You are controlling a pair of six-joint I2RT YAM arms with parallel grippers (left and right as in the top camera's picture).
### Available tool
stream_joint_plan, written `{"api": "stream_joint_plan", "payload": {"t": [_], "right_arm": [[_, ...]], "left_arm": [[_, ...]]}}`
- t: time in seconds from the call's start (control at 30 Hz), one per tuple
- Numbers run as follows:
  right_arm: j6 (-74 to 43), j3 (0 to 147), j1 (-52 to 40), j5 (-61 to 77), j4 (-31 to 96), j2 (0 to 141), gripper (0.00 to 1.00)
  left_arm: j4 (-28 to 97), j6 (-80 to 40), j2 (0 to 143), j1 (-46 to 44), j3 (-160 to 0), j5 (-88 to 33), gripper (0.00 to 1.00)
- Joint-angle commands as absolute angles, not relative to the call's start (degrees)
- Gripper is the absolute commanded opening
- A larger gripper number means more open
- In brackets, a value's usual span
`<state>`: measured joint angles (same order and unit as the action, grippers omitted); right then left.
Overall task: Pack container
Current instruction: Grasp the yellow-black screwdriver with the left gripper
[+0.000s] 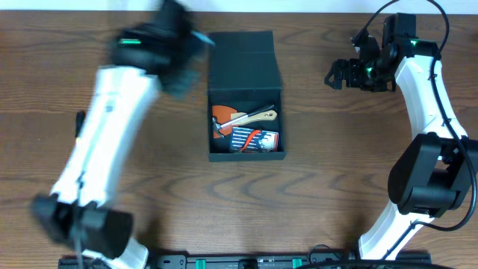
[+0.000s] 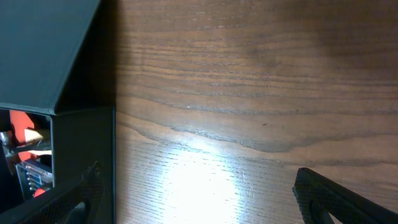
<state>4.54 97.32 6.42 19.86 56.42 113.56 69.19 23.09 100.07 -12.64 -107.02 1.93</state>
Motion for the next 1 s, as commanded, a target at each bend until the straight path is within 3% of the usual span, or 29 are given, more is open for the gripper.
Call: {"api": "stream_joint_plan", "payload": {"t": [0.0, 0.2, 0.47, 0.97], "right_arm": [[3.9, 96.95, 5.91, 20.82, 56.16, 113.58, 0.99], [3.9, 96.95, 5.91, 20.82, 55.61, 113.58, 0.99], [3.9, 96.95, 5.93, 20.82, 55.88, 113.58, 0.99], [3.88, 96.95, 5.91, 20.84, 56.31, 113.58, 0.99]], "left_arm": [[72.36, 18.57, 100.05, -2.81, -106.91, 2.55, 0.4], [71.5, 17.67, 104.33, 11.18, -102.8, -0.82, 0.46], [70.06, 18.33, 117.34, 21.71, -101.62, -0.6, 0.47], [65.8, 27.05, 127.79, 26.72, -101.62, -0.86, 0.47]]}}
